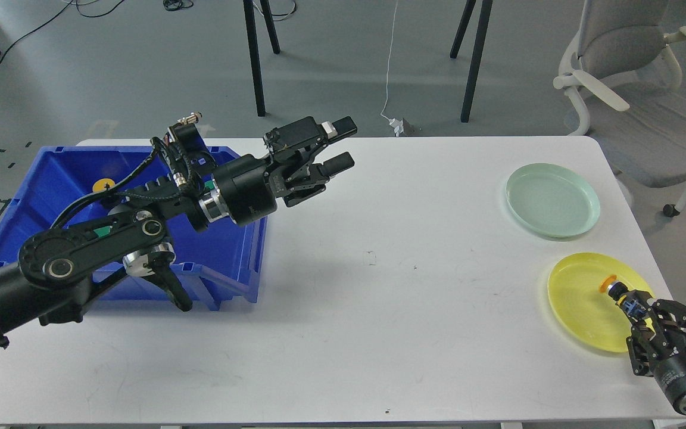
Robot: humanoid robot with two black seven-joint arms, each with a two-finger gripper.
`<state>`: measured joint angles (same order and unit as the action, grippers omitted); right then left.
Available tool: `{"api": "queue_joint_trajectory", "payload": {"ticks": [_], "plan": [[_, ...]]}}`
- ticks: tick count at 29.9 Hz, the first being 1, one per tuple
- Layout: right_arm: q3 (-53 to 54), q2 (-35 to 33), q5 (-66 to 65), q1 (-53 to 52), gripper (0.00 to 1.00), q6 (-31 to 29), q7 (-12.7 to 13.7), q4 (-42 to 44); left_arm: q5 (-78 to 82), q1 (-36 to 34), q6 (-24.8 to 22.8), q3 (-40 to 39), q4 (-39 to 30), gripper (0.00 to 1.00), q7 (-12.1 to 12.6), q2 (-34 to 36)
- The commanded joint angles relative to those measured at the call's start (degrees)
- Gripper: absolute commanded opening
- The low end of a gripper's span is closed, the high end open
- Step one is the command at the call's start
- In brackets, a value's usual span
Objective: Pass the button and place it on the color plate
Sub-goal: 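Carry the yellow button with the right gripper onto the yellow plate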
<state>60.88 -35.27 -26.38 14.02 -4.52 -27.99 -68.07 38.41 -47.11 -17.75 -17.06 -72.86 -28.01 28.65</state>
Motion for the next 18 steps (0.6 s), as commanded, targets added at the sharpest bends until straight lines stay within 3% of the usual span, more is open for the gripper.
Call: {"api": "queue_joint_trajectory", "payload": {"ticks": [1, 4, 18], "plan": [[-0.32, 0.46, 0.01, -0.48, 0.14, 0.04, -0.01, 0.57, 0.00, 0.01, 0.00, -0.08, 0.00, 0.82, 0.01, 0.00], [-0.41, 0.55, 0.01, -0.57, 0.27, 0.13, -0.01, 0.57, 0.00, 0.01, 0.00, 0.01, 0.00, 0.82, 0.01, 0.00], [-0.32, 1.69, 0.10, -0.65, 0.42, -0.92, -0.01, -0.05, 0.00, 0.01, 0.00, -0.08, 0.00, 0.82, 0.01, 0.00]]}}
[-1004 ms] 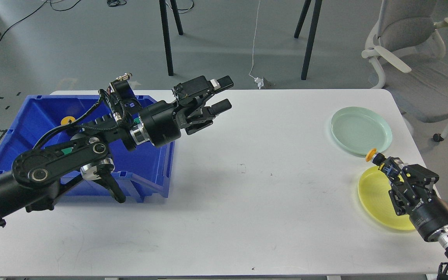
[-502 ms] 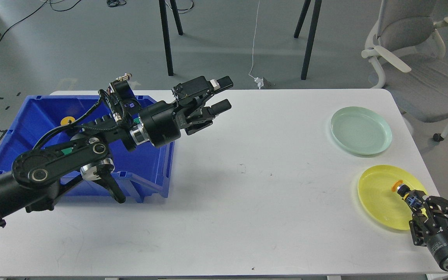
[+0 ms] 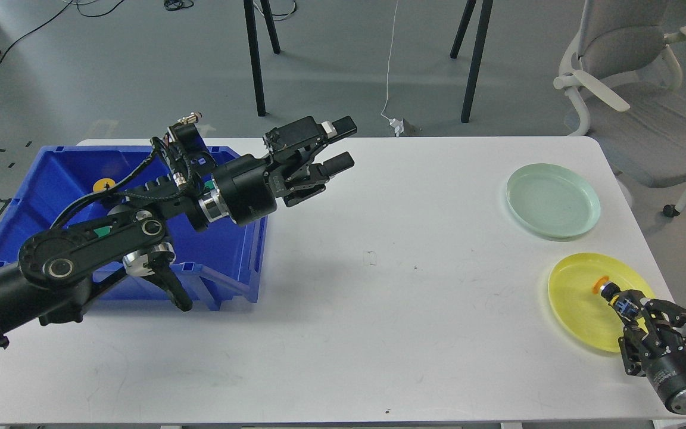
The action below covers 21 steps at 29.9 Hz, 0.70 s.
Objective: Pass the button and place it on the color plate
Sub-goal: 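Open the right gripper and raise it away from the yellow plate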
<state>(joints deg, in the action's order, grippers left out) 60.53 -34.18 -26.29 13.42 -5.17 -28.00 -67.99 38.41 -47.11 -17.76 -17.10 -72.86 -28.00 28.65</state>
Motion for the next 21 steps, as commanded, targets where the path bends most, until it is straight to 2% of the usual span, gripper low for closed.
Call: {"api": "queue_joint_trajectory", "payload": {"ticks": [1, 12, 21], "plan": [[0.02, 0.95, 0.01, -0.06, 0.42, -0.28, 0.00, -0.12, 0.00, 0.00, 0.01, 0.04, 0.00, 0.82, 0.00, 0.00], [0.02, 1.74, 0.45, -0.06, 0.59, -0.81, 0.00, -0.65, 0.00, 0.00, 0.01, 0.05, 0.00, 0.82, 0.00, 0.00], [0.90, 1.74, 2.47, -0.15, 0.63, -5.20, 0.00, -0.65, 0.00, 0.00, 0.01, 0.05, 0.00, 0.82, 0.00, 0.00]]}}
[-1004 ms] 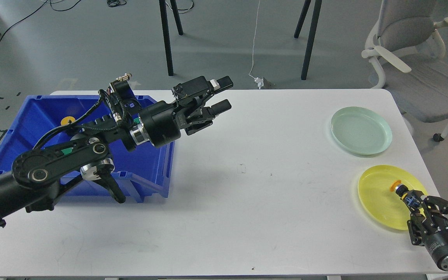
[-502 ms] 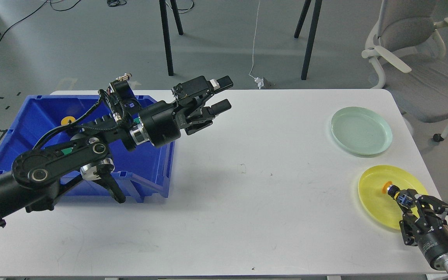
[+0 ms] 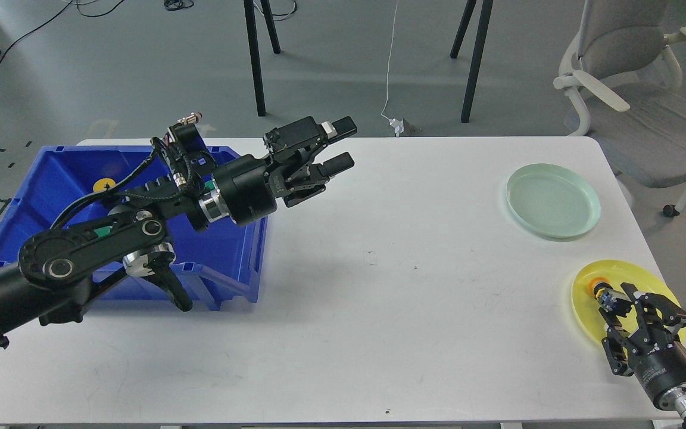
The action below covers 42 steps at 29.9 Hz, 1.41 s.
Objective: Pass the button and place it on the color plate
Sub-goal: 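Open the right gripper and raise it away from the yellow plate, then reach the left gripper into the bin and grasp the green button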
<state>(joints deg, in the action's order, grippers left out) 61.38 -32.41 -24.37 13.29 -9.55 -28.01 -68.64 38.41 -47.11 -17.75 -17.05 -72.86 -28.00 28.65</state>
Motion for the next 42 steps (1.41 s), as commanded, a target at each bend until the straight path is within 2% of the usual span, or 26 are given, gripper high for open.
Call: {"api": "queue_joint_trajectory", "payload": {"ticks": [1, 9, 13, 18, 22, 25, 29, 33, 36, 38, 42], "plan": [[0.06, -0.03, 0.55, 0.07, 0.63, -0.82, 0.01, 0.00, 0.00, 0.00, 0.00, 0.00, 0.00, 0.82, 0.00, 0.00], [0.24, -0.03, 1.43, 0.24, 0.66, -3.63, 0.01, -3.51, 0.00, 0.00, 0.00, 0.00, 0.00, 0.82, 0.00, 0.00], [0.41, -0.03, 1.69, 0.07, 0.75, -6.17, 0.01, -7.99, 0.00, -0.18, 0.09, -0.53, -0.44, 0.82, 0.00, 0.00], [1.11, -0.03, 1.69, -5.63, 0.84, -7.15, 0.01, -13.44, -0.35, 0.87, -0.70, -7.90, -0.97, 0.82, 0.00, 2.28], [0.94, 1.64, 1.78, -14.68, 0.89, -6.71, 0.01, -13.80, -0.44, 1.32, -2.63, -9.84, -0.97, 0.82, 0.00, 7.81], [0.59, 5.32, 1.69, -21.97, 0.93, -6.36, 0.01, -12.84, -1.75, 2.19, -4.04, -10.55, -0.97, 0.82, 0.00, 11.68], [-0.73, 12.53, 1.69, -31.99, 0.94, -5.21, 0.01, -8.54, -3.25, 5.62, -4.92, -12.65, -0.71, 0.83, 0.00, 16.43], [-7.40, 15.79, 1.78, -41.05, 0.94, -4.95, 0.01, -1.60, -2.64, 7.56, -6.06, -13.27, 0.00, 0.84, 0.00, 22.04], [-8.73, 15.97, 1.78, -43.00, 0.94, -4.95, 0.01, 0.09, 2.09, 7.47, -7.11, -12.92, 0.61, 0.84, 0.00, 28.19], [-8.91, 15.97, 1.78, -43.09, 0.94, -4.95, 0.01, 0.18, 8.76, 6.77, -10.00, -13.18, 1.40, 0.84, 0.00, 31.80], [-8.99, 15.97, 1.78, -42.91, 0.94, -4.95, 0.01, 0.18, 21.93, 4.06, -10.25, -13.36, 2.11, 0.84, 0.00, 36.47]]}}
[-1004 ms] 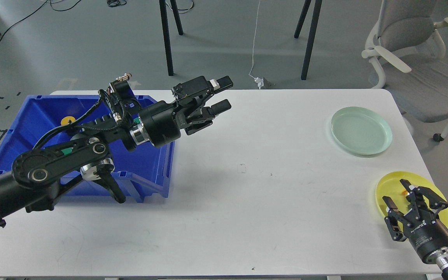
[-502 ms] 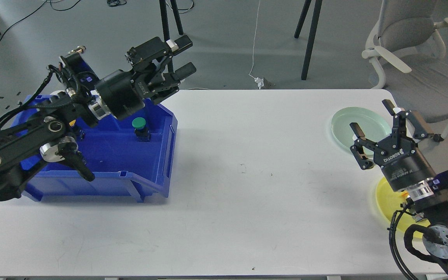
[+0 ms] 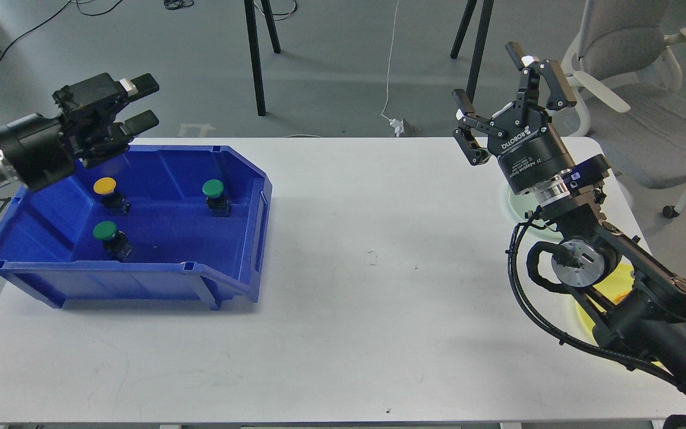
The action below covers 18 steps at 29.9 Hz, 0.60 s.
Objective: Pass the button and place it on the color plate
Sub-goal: 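Reach the left gripper into the bin and grasp the green button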
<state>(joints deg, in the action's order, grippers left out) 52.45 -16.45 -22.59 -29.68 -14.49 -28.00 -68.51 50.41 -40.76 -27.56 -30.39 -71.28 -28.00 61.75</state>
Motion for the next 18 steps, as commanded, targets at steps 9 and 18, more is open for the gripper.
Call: {"api": "queue_joint_trajectory", "payload": {"ticks": [9, 18], "plan": [[0.28, -0.07, 0.36, 1.73, 0.95, -0.19, 0.00, -0.14, 40.97, -7.22, -0.44, 7.70, 8.86, 0.84, 0.00, -1.10], [0.28, -0.07, 0.36, 3.22, 0.95, -0.37, 0.00, -0.31, 51.19, -8.11, -0.44, 13.25, 23.03, 0.83, 0.00, -10.24]]}}
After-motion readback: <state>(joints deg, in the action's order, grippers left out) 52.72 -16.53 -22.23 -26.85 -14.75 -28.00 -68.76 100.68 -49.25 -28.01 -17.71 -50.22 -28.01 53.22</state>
